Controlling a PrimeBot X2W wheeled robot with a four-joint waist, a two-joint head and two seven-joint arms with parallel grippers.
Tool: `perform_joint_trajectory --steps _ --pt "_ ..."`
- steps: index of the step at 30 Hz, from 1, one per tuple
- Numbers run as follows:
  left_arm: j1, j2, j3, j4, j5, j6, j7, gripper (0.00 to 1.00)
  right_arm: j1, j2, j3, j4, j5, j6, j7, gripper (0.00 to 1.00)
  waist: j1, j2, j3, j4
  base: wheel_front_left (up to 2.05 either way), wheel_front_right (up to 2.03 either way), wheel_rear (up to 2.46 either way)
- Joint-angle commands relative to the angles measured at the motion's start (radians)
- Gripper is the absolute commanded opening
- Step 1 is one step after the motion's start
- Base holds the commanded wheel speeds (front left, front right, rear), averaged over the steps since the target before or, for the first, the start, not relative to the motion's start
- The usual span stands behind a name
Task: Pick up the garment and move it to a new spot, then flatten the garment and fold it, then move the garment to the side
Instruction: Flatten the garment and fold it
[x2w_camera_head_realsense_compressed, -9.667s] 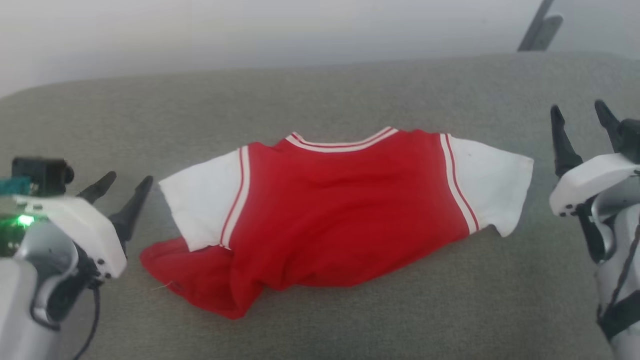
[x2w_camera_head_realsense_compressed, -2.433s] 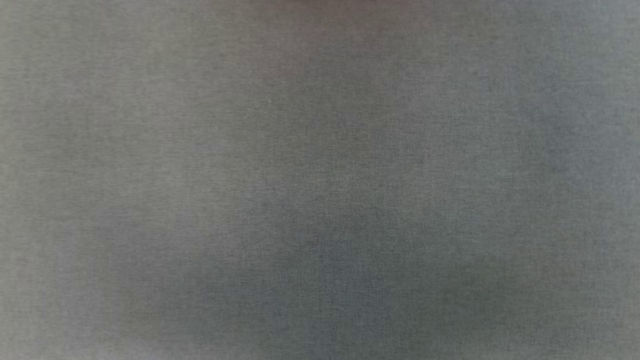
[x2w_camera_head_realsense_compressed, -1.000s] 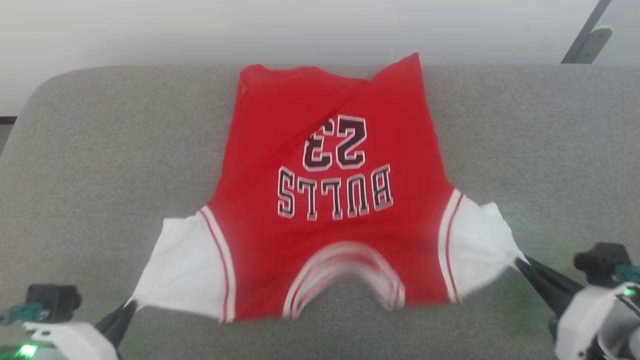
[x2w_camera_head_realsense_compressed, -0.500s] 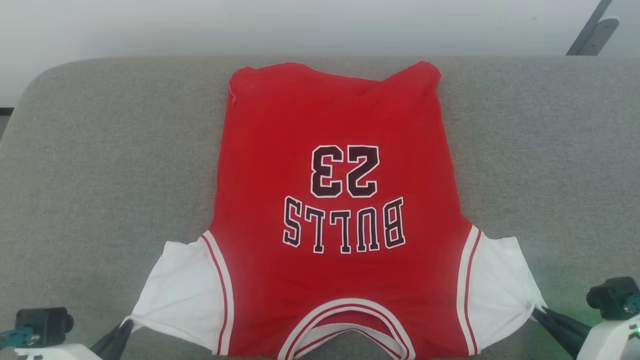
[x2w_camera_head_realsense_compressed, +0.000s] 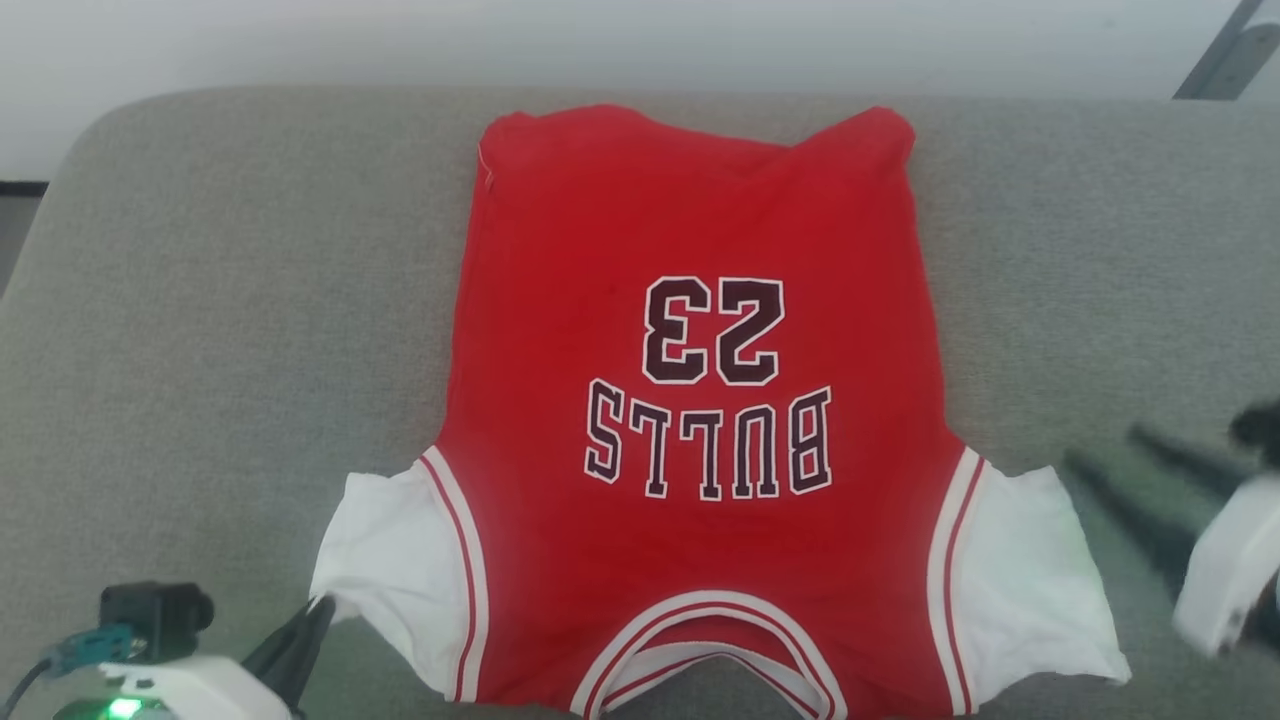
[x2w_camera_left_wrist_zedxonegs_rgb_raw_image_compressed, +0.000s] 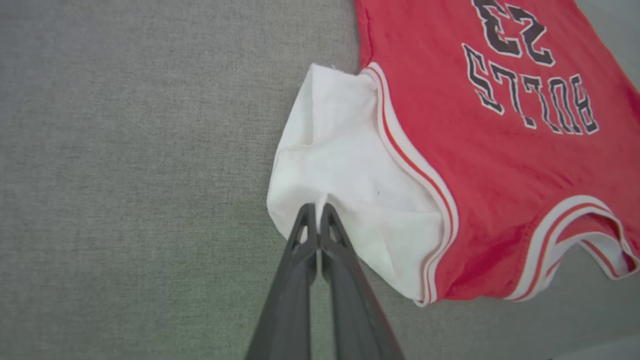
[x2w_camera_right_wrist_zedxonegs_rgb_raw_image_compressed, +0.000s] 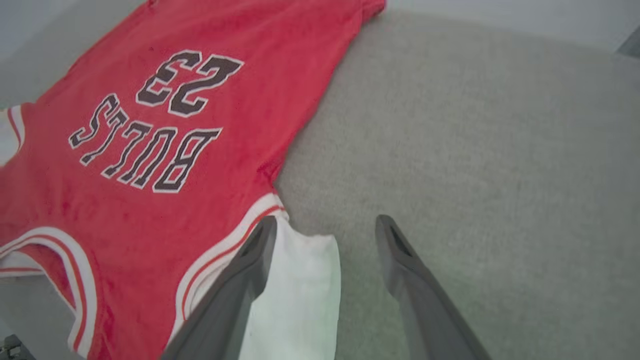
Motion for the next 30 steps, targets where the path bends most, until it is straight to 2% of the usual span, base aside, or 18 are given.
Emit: perform_joint_trajectory --steps 1,3,5,8,14,22,28,30 --pt "-0.019 -0.01 -0.002 0.0 0.008 -0.006 0.005 0.0 -0.039 0.012 -0.027 -0.011 -0.02 -0.002 0.013 1.0 0.0 -0.0001 0.014 0.011 0.0 0.0 0.0" --pt "-0.038 -0.026 -0.008 0.004 0.022 -0.012 0.008 0.0 -0.108 0.028 -0.069 -0.01 -0.088 -0.001 0.023 1.0 0.0 -0.0001 0.028 0.025 0.0 0.0 0.0" --pt "-0.057 -0.044 -0.014 0.009 0.037 -0.022 0.016 0.0 -0.18 0.081 -0.102 0.025 -0.127 -0.001 0.039 1.0 0.0 -0.0001 0.042 0.04 0.0 0.0 0.0" --pt "-0.095 -0.072 -0.024 0.022 0.061 -0.039 0.029 0.0 -0.318 0.133 -0.103 0.096 -0.194 -0.001 0.062 1.0 0.0 -0.0001 0.068 0.071 0.0 0.0 0.0" --pt "-0.174 -0.132 -0.05 0.062 0.098 -0.087 0.067 0.0 -0.581 0.213 -0.061 0.347 -0.244 -0.001 0.099 1.0 0.0 -0.0001 0.122 0.14 0.0 0.0 0.0" --pt "-0.256 -0.207 -0.074 0.117 0.132 -0.141 0.089 0.0 -0.855 0.238 -0.027 0.746 -0.294 -0.001 0.169 1.0 0.0 -0.0001 0.188 0.237 0.0 0.0 0.0" --pt "-0.305 -0.27 -0.093 0.167 0.15 -0.189 0.097 0.0 -0.984 0.245 -0.053 0.972 -0.319 -0.001 0.223 1.0 0.0 -0.0001 0.232 0.305 0.0 0.0 0.0" --pt "-0.311 -0.279 -0.096 0.176 0.152 -0.196 0.096 0.0 -0.999 0.251 -0.059 1.003 -0.318 -0.001 0.235 1.0 0.0 -0.0001 0.238 0.314 0.0 0.0 0.0"
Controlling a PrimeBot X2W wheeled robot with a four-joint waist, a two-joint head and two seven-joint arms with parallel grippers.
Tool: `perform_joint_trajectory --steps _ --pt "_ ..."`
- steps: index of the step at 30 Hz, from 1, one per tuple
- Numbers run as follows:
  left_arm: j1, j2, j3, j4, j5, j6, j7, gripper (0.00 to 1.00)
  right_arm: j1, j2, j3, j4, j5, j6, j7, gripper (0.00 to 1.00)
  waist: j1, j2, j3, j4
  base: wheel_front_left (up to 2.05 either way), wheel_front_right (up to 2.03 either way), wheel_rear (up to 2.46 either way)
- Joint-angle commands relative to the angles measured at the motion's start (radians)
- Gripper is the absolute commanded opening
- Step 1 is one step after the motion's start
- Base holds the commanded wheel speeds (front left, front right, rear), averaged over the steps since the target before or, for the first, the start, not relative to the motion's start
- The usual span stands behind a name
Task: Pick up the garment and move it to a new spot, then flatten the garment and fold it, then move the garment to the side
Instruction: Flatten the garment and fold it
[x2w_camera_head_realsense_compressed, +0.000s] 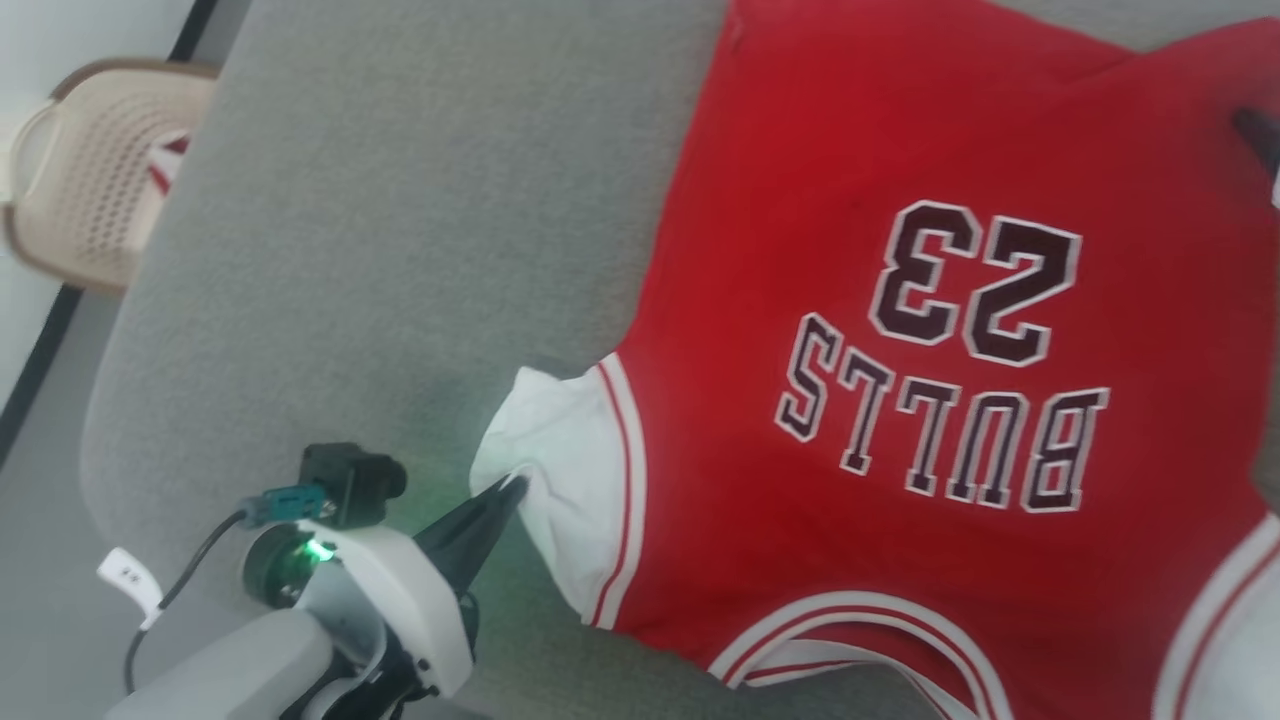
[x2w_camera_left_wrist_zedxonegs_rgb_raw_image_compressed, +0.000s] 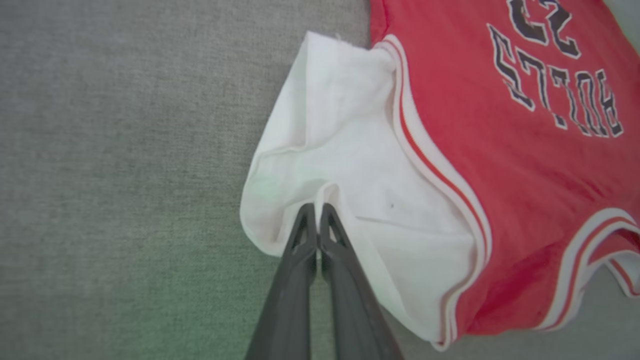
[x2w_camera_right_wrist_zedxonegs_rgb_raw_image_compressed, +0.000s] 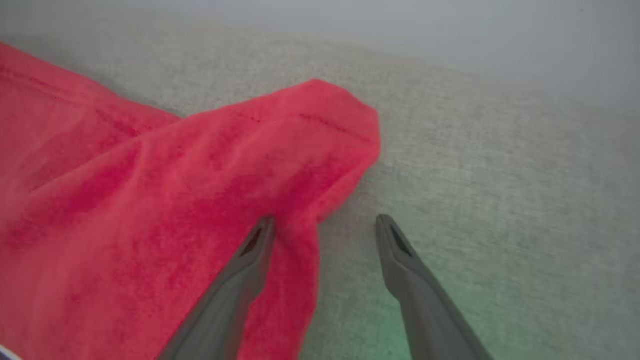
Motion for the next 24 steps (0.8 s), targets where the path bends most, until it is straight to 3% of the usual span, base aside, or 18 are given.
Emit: perform_joint_trajectory --steps 1,7,8,9,10,15,20,24 --pt "-0.015 -0.007 -0.001 0.005 0.007 -0.004 0.0 0.0 -0.011 -0.001 0.001 0.013 -0.011 -0.001 0.007 1.0 0.0 0.0 0.025 0.026 0.0 0.0 0.0" --pt "-0.04 -0.049 -0.01 0.06 0.01 -0.04 -0.003 0.0 -0.054 0.013 0.003 0.2 -0.08 -0.001 0.109 1.0 0.0 0.0 0.046 0.057 0.0 0.0 0.0" --pt "-0.043 -0.052 -0.01 0.069 0.009 -0.045 -0.004 0.0 -0.052 0.02 0.004 0.217 -0.084 0.0 0.122 0.81 0.0 0.0 0.048 0.058 0.0 0.0 0.0" --pt "-0.046 -0.057 -0.011 0.077 0.009 -0.048 -0.006 0.0 -0.049 0.032 0.009 0.226 -0.087 0.0 0.136 0.13 0.0 0.0 0.049 0.059 0.0 0.0 0.0" --pt "-0.048 -0.061 -0.009 0.085 0.008 -0.051 -0.007 0.0 -0.044 0.044 0.017 0.229 -0.087 0.0 0.141 0.0 0.0 0.0 0.049 0.058 0.0 0.0 0.0" --pt "-0.047 -0.059 -0.003 0.114 -0.001 -0.06 -0.014 0.0 -0.051 0.032 0.03 0.229 -0.083 -0.001 0.127 0.0 0.0 0.0 0.035 0.034 0.0 0.0 0.0" --pt "-0.027 -0.016 0.012 0.109 -0.008 -0.046 -0.021 0.0 -0.025 0.071 0.113 0.122 -0.035 0.0 0.152 0.0 0.0 0.0 -0.019 -0.036 0.0 0.0 0.0" --pt "-0.009 0.022 0.018 0.085 -0.013 -0.028 -0.011 0.0 0.041 0.054 0.204 -0.016 0.046 0.0 0.166 0.0 0.0 0.0 -0.062 -0.093 0.0 0.0 0.0"
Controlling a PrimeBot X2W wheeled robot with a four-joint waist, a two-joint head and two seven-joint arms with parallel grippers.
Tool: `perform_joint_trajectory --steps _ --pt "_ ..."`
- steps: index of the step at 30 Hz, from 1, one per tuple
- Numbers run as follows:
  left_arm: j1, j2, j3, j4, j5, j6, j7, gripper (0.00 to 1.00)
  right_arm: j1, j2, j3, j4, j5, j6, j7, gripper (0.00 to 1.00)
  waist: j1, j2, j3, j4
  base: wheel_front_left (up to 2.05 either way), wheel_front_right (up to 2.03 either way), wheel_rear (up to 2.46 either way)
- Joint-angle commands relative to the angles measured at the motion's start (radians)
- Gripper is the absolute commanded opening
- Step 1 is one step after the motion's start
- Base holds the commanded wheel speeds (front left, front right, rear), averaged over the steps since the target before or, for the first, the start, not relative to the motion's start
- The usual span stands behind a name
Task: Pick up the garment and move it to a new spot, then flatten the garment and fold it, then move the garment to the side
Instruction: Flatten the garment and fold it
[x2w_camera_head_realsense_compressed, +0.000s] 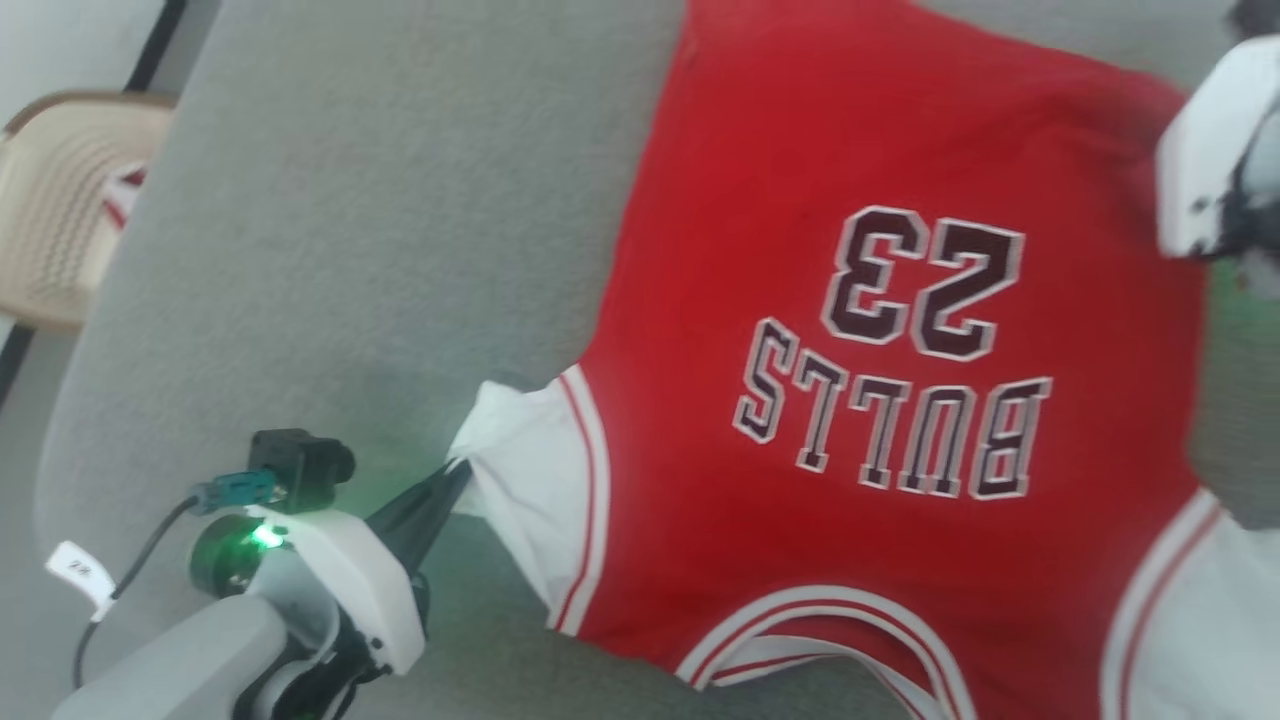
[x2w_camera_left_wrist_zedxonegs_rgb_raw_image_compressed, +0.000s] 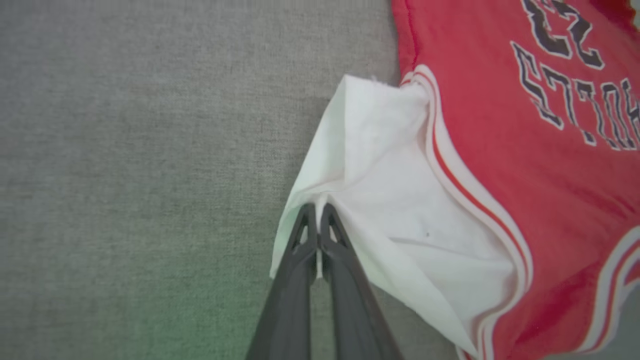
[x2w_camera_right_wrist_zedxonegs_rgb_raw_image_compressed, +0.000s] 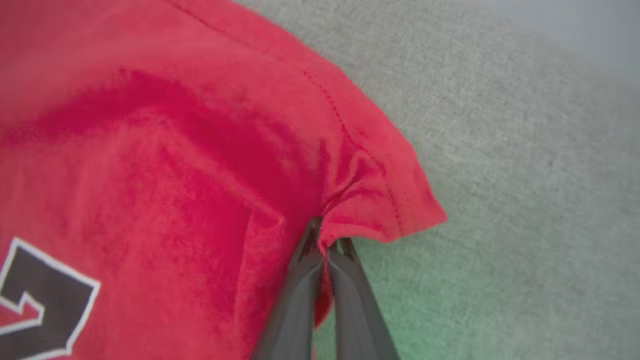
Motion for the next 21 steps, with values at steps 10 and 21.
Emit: perform_joint_trajectory --steps 10,21 --pt "0.07 0.1 0.016 -0.072 -0.032 0.061 0.022 0.0 0.297 -0.148 0.209 -0.402 0.254 0.0 -0.047 0.0 0.0 0.0 -0.142 -0.182 0.0 0.0 0.0" --pt "0.137 0.169 0.024 -0.141 -0.059 0.108 0.023 0.0 0.584 -0.243 0.214 -0.66 0.383 0.0 -0.073 0.0 0.0 0.0 -0.222 -0.276 0.0 0.0 0.0"
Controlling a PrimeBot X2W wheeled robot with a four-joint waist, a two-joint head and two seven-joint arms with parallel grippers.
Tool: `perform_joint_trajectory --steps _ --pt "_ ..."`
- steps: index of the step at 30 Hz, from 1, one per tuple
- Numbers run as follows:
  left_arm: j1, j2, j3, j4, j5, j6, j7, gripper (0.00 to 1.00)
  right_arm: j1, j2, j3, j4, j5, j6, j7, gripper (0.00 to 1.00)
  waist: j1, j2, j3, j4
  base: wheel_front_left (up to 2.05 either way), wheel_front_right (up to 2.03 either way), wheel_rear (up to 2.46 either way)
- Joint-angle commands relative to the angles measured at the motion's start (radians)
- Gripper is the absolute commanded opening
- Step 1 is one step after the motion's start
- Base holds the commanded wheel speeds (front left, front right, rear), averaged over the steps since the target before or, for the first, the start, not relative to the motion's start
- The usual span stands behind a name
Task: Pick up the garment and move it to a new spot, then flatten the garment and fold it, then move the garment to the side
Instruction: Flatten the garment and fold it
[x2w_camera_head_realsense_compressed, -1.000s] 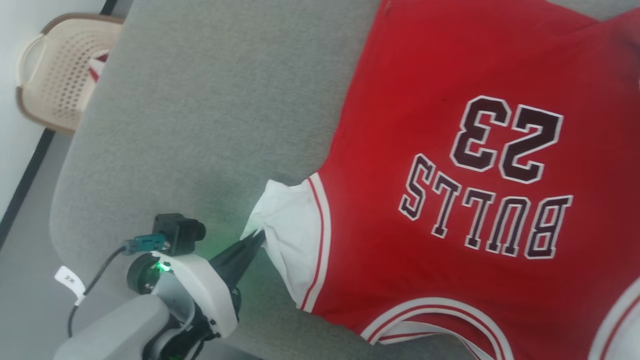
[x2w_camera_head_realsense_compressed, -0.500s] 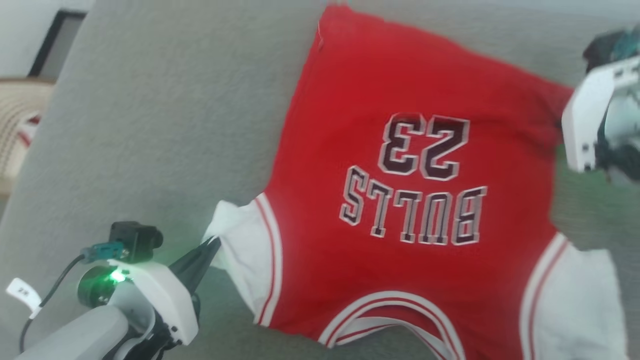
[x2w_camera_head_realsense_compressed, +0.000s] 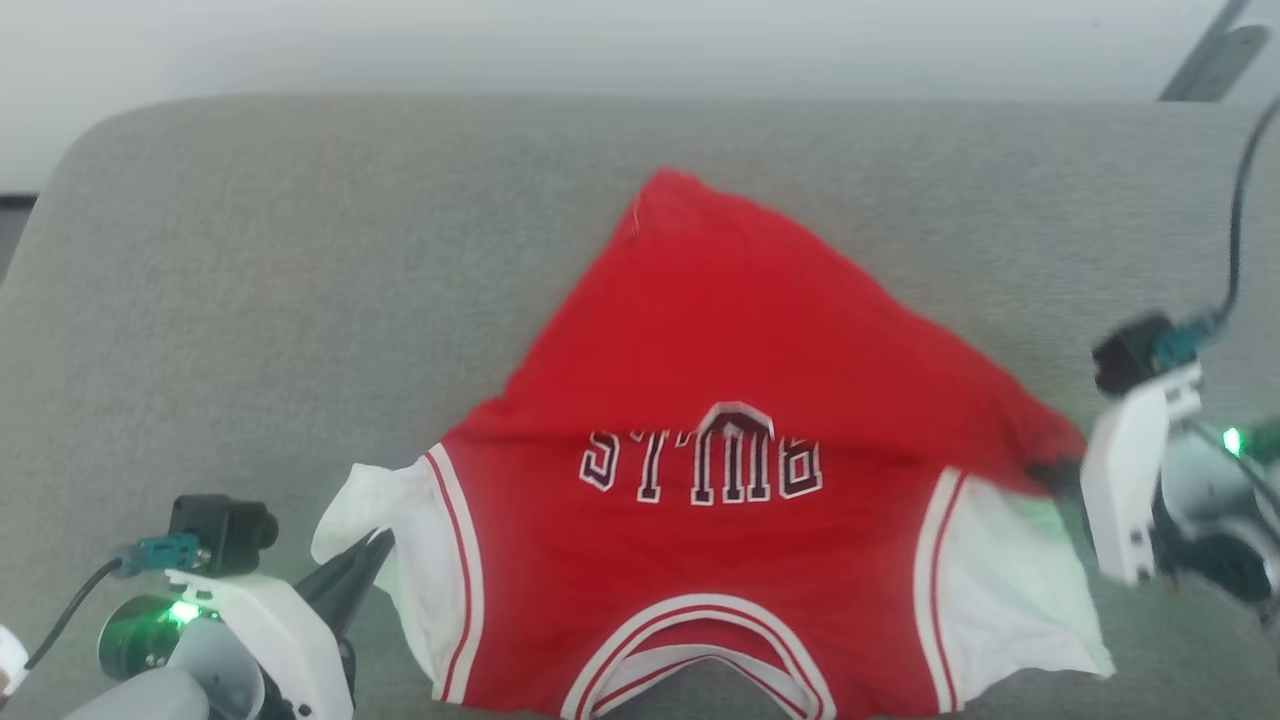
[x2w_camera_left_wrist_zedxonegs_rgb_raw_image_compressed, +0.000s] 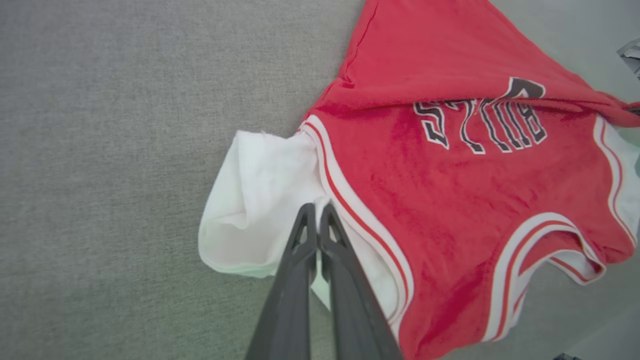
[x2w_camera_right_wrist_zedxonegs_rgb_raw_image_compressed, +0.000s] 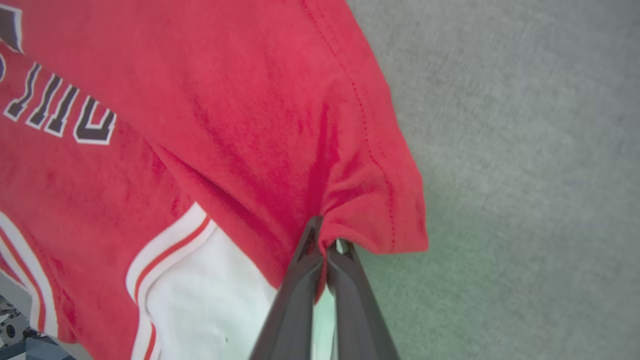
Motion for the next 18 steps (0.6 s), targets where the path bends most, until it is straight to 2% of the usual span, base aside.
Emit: perform_joint_trajectory --steps 1,6,13,14,15,16,17,18 --pt "0.016 0.008 0.004 -0.004 -0.006 0.006 0.001 0.0 0.041 -0.01 -0.01 -0.014 0.006 -0.001 -0.01 0.0 0.0 -0.0001 -0.023 -0.024 0.0 0.0 0.0" --pt "0.037 0.02 0.0 -0.024 -0.013 0.019 -0.002 0.0 0.205 0.002 -0.093 -0.048 0.007 -0.001 -0.05 0.0 0.0 -0.0001 -0.038 -0.04 0.0 0.0 0.0" --pt "0.048 0.027 -0.002 -0.031 -0.015 0.024 0.002 0.0 0.351 0.096 -0.187 0.021 -0.092 -0.001 -0.117 0.0 0.0 -0.0001 -0.044 -0.049 0.0 0.0 0.0" --pt "0.048 0.026 -0.003 -0.031 -0.015 0.024 0.003 0.0 0.358 0.113 -0.193 0.03 -0.107 -0.001 -0.119 0.09 0.0 -0.0001 -0.044 -0.05 0.0 0.0 0.0" --pt "0.048 0.026 -0.004 -0.031 -0.014 0.024 0.004 0.0 0.363 0.126 -0.203 0.037 -0.123 -0.001 -0.124 0.36 0.0 -0.0001 -0.044 -0.05 0.0 0.0 0.0" --pt "0.047 0.025 -0.005 -0.032 -0.014 0.024 0.005 0.0 0.364 0.142 -0.215 0.036 -0.133 -0.001 -0.134 0.71 0.0 -0.0001 -0.045 -0.05 0.0 0.0 0.0" --pt "0.047 0.025 -0.005 -0.032 -0.014 0.023 0.006 0.0 0.365 0.155 -0.231 0.038 -0.14 -0.001 -0.137 1.0 0.0 -0.0001 -0.045 -0.05 0.0 0.0 0.0" --pt "0.046 0.025 -0.005 -0.032 -0.014 0.022 0.005 0.0 0.366 0.162 -0.242 0.039 -0.149 -0.001 -0.129 1.0 0.0 -0.0001 -0.046 -0.05 0.0 0.0 0.0"
